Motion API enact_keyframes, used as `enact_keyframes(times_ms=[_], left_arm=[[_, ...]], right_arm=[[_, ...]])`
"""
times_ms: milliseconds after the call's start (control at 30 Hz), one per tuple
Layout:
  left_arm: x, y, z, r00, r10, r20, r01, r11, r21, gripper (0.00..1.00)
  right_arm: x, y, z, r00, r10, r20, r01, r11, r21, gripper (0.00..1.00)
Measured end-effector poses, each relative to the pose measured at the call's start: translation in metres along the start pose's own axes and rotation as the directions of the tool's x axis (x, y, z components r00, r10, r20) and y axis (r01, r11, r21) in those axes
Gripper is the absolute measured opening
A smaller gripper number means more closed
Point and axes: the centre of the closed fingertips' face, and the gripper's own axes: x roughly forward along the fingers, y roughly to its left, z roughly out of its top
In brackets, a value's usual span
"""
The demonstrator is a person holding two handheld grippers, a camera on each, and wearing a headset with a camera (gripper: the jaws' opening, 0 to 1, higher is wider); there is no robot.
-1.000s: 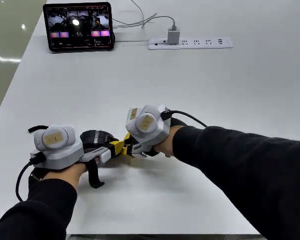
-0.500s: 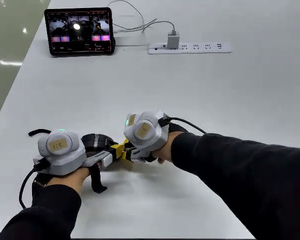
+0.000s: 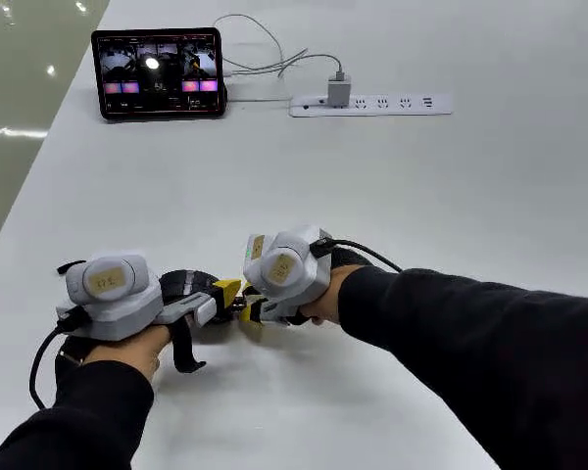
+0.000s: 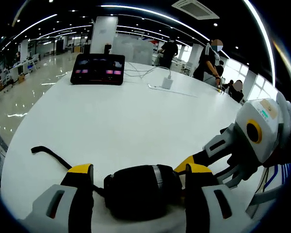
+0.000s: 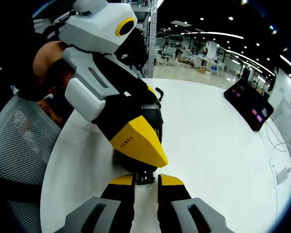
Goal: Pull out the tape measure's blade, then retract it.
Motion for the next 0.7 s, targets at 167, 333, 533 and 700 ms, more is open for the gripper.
enact_keyframes(times_ms=[167, 333, 533, 700], left_arm=[[-0.004, 0.002, 0.007, 0.9998, 0.003, 0.017, -0.003, 1.0, -0.001, 0.78], [-0.007, 0.003, 0.007, 0.9997, 0.001, 0.026, -0.001, 1.0, -0.006, 0.83], [-0.013, 0.0, 0.007, 0.9993, -0.012, 0.034, 0.012, 1.0, -0.001, 0.9], [-0.013, -0.012, -0.004, 0.9965, -0.082, -0.014, 0.083, 0.996, 0.027, 0.99]], right_arm=[[-0.005, 0.001, 0.004, 0.9999, -0.007, 0.011, 0.007, 1.0, -0.007, 0.16], [-0.012, 0.003, 0.002, 0.9999, -0.013, 0.006, 0.013, 1.0, -0.008, 0.21], [-0.022, 0.004, -0.004, 0.9992, -0.04, 0.006, 0.04, 0.997, 0.072, 0.31], [-0.034, 0.007, -0.004, 0.9965, -0.069, 0.047, 0.06, 0.983, 0.175, 0.36]])
